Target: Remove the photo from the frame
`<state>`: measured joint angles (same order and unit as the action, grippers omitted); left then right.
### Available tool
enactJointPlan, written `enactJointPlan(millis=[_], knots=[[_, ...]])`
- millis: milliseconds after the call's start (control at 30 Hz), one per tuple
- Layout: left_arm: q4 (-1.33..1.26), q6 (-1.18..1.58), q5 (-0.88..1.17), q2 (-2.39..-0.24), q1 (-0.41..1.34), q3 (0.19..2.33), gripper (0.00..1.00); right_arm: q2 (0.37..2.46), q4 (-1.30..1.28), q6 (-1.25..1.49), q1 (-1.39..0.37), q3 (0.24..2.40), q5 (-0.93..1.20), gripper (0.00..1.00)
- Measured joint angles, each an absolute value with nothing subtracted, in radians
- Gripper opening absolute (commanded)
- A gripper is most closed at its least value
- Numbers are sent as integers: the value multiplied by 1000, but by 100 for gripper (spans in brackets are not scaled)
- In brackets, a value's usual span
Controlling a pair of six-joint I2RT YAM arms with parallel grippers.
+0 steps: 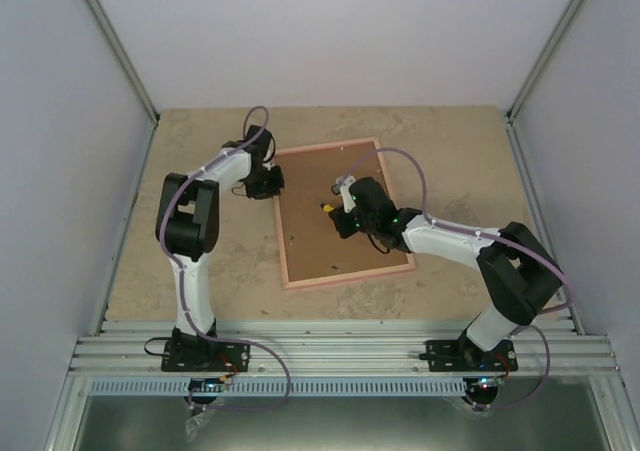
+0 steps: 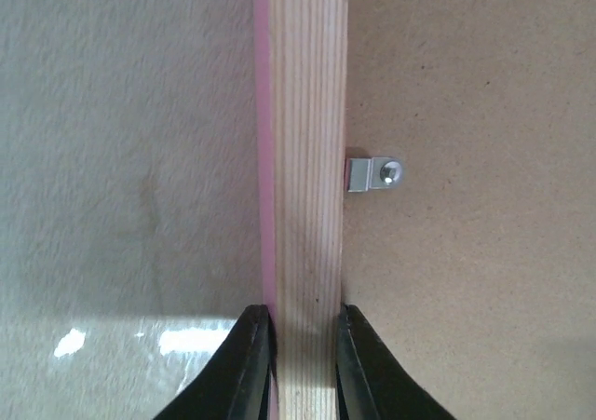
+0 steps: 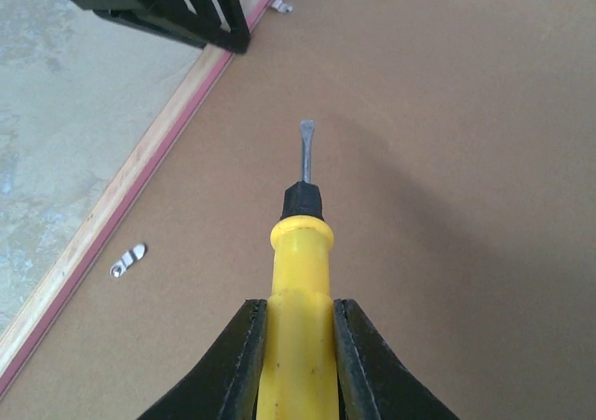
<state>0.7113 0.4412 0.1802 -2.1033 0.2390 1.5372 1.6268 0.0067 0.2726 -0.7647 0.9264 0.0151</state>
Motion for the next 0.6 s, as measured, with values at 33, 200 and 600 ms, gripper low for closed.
enactJointPlan(millis=[33, 200, 600], knots=[[708, 440, 182, -2094, 239, 1523, 8, 1632, 7, 269, -764, 933, 20, 1], [704, 434, 185, -2050, 245, 1459, 7, 1677, 8, 253, -763, 986, 54, 1], [691, 434, 206, -1987, 296, 1363, 7, 1825, 61, 247, -762, 1071, 156, 1]])
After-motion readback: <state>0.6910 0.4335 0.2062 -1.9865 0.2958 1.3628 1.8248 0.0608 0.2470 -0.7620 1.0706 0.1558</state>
